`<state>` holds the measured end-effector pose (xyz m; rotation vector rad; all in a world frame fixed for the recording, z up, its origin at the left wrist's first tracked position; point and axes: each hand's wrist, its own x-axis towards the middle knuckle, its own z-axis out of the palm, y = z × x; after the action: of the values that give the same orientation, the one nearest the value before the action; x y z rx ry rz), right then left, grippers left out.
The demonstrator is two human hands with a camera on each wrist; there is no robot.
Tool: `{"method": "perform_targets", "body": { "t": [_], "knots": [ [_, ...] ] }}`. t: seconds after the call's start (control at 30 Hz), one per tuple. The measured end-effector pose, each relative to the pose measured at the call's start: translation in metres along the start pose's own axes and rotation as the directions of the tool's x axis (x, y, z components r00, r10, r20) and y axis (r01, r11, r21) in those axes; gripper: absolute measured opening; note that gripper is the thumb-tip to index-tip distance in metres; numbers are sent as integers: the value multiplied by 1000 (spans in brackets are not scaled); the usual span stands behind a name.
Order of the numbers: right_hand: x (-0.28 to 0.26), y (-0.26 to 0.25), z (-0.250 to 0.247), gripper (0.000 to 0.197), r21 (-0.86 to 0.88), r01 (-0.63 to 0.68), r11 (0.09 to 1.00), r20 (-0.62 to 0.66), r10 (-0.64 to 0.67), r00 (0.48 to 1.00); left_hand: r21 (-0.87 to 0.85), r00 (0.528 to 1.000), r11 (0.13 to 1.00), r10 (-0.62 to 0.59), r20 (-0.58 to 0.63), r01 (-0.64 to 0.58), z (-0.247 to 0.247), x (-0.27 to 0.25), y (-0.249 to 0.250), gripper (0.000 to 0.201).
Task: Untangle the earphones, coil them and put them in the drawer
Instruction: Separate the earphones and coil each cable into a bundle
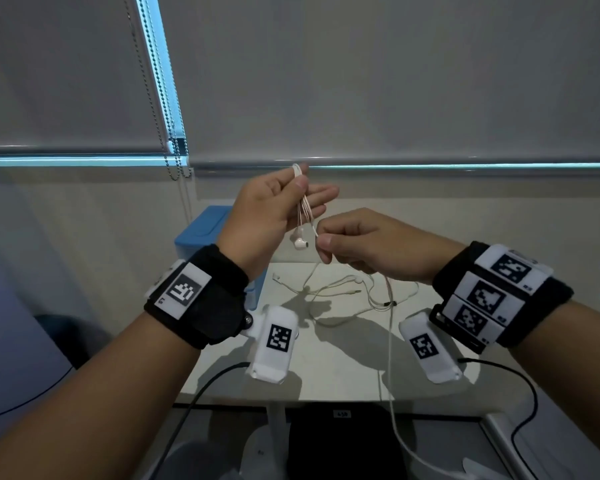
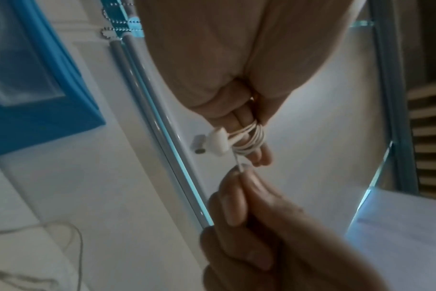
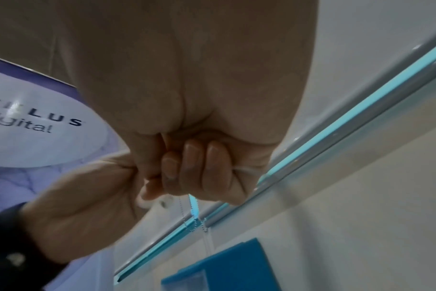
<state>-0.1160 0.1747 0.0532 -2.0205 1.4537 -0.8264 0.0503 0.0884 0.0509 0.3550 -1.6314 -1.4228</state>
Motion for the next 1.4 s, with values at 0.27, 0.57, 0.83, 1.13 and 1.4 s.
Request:
{"method": "perform_targets", "body": {
  "t": [0.27, 0.57, 0.83, 1.13, 1.4],
  "knots": [
    [6, -12, -28, 26, -121, 64, 991, -141, -81, 987, 535, 986, 839, 14, 166, -102, -1, -5, -4, 37],
    [5, 27, -27, 29, 59, 39, 997, -276, -21, 961, 163, 965, 985, -93, 245, 54, -3, -2, 1, 40],
    [-4, 27, 5, 29, -95, 5, 996, -134, -18, 991, -49, 999, 999, -4, 45, 6, -1, 3, -4, 34],
    [1, -10, -16, 25, -323, 66, 944, -215, -141, 967, 454, 992, 889, -12, 129, -48, -3, -6, -14, 30],
    [5, 16, -31, 13, -130, 76, 989, -370, -119, 922, 217, 974, 975, -90, 206, 44, -1, -5, -6, 37]
  ]
}}
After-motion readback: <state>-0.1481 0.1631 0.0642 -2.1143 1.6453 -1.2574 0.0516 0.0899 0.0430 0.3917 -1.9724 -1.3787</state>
